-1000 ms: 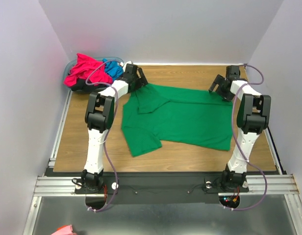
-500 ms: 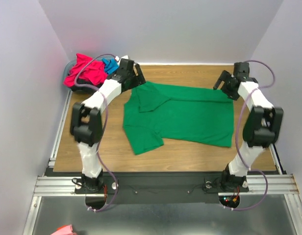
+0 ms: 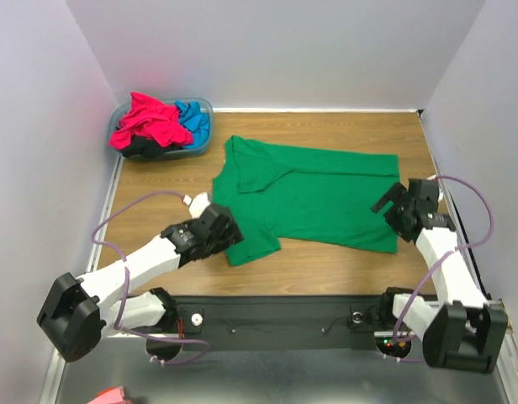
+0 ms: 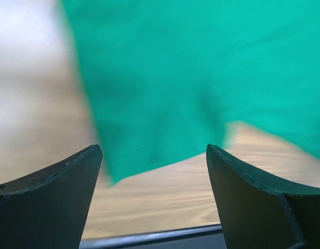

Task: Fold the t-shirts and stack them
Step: Fold the tshirt

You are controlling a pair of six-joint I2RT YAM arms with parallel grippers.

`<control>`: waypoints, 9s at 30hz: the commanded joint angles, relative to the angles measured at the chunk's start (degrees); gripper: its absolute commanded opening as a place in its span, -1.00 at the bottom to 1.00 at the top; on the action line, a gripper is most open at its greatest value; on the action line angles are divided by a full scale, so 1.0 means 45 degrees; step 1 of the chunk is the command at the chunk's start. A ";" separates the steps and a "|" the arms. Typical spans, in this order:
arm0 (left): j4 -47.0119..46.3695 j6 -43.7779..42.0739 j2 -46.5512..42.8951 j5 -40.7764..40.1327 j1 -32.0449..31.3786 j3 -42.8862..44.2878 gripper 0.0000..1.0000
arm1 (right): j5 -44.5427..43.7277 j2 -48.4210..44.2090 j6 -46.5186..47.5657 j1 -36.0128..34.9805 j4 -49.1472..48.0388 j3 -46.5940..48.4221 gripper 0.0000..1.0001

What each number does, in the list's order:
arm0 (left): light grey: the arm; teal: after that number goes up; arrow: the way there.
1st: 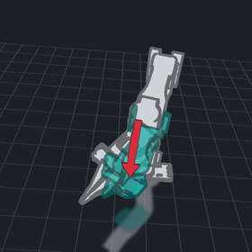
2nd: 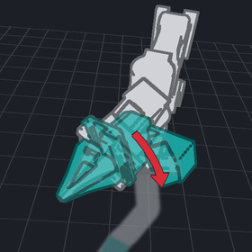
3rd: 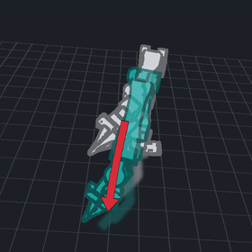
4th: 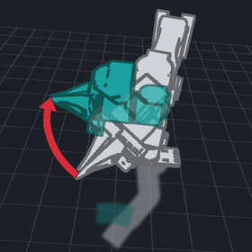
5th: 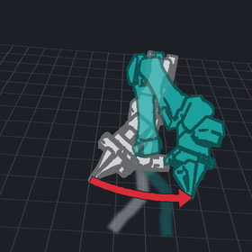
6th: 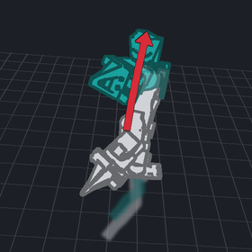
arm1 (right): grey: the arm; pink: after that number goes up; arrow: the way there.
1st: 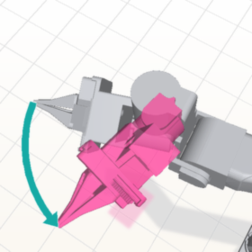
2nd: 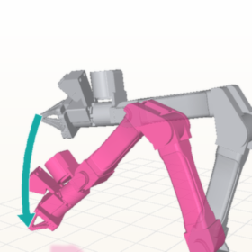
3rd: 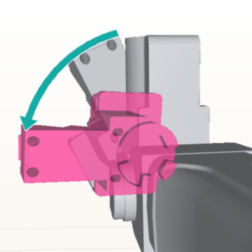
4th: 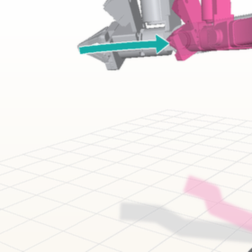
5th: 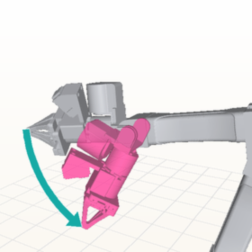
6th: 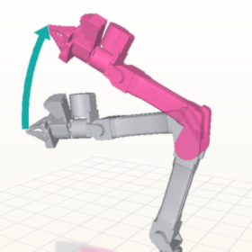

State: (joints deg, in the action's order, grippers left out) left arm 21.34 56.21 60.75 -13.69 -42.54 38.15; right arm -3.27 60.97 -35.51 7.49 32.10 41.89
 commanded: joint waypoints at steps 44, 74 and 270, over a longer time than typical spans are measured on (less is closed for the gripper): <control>-0.2321 0.0850 -0.0258 0.0348 -0.0897 -0.1818 -1.00 | -0.1520 -0.3490 -0.4531 0.0075 0.0781 -0.4152 0.97; -0.2301 -0.0049 0.0873 0.0035 -0.0273 0.0095 -1.00 | -0.0172 -0.2533 -0.3497 0.0075 -0.2113 -0.4466 -0.99; -0.3297 -0.1259 -0.2818 0.3804 0.0704 -0.3654 0.97 | -0.2947 1.6883 0.3494 -0.7152 -0.0121 1.6960 0.99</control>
State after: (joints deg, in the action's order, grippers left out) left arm 8.40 50.30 47.03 2.96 -38.61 20.16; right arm -19.62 136.94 -25.30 -24.73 32.14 115.09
